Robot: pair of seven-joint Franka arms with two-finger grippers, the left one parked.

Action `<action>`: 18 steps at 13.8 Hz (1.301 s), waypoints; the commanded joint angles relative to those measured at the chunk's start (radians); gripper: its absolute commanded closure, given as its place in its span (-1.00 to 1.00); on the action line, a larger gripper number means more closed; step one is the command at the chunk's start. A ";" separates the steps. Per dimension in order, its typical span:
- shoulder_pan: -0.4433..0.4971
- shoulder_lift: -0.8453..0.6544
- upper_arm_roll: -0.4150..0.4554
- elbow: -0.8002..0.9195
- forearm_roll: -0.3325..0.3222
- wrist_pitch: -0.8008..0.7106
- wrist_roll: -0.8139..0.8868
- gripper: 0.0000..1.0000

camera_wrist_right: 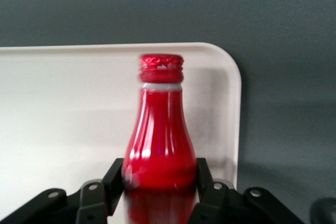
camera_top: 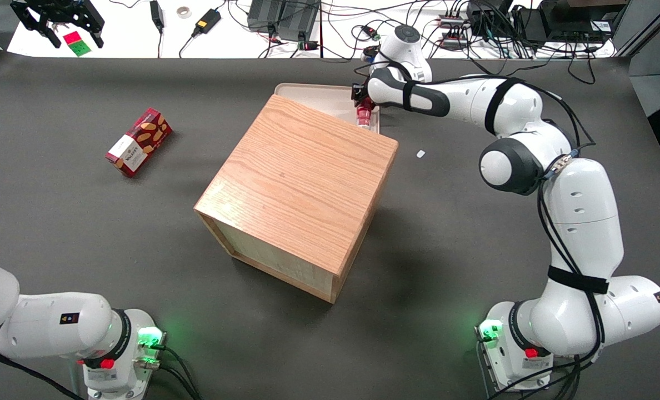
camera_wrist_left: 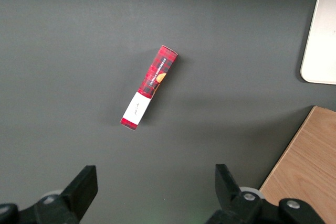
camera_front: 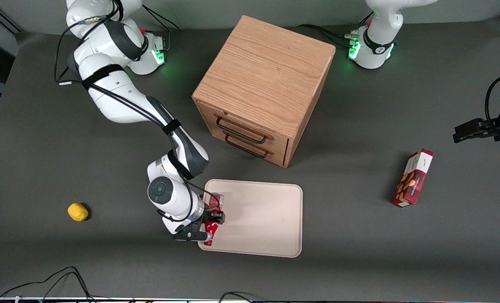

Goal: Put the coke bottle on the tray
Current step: 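Lower the bottle onto the tray and open the right gripper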

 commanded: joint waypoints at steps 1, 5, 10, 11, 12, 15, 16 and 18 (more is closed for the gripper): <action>0.019 0.017 -0.007 0.015 -0.034 0.033 0.039 -1.00; 0.008 -0.055 -0.011 -0.017 -0.087 0.022 0.057 -1.00; -0.088 -0.339 -0.019 -0.167 -0.089 -0.215 0.017 -1.00; -0.118 -0.398 -0.019 -0.196 -0.078 -0.263 -0.013 -1.00; -0.154 -0.455 -0.016 -0.228 -0.075 -0.315 -0.053 -1.00; -0.233 -0.603 -0.022 -0.290 0.024 -0.490 -0.205 -1.00; -0.263 -0.667 -0.033 -0.340 0.082 -0.515 -0.242 -1.00; -0.281 -0.826 -0.085 -0.507 0.167 -0.498 -0.273 -1.00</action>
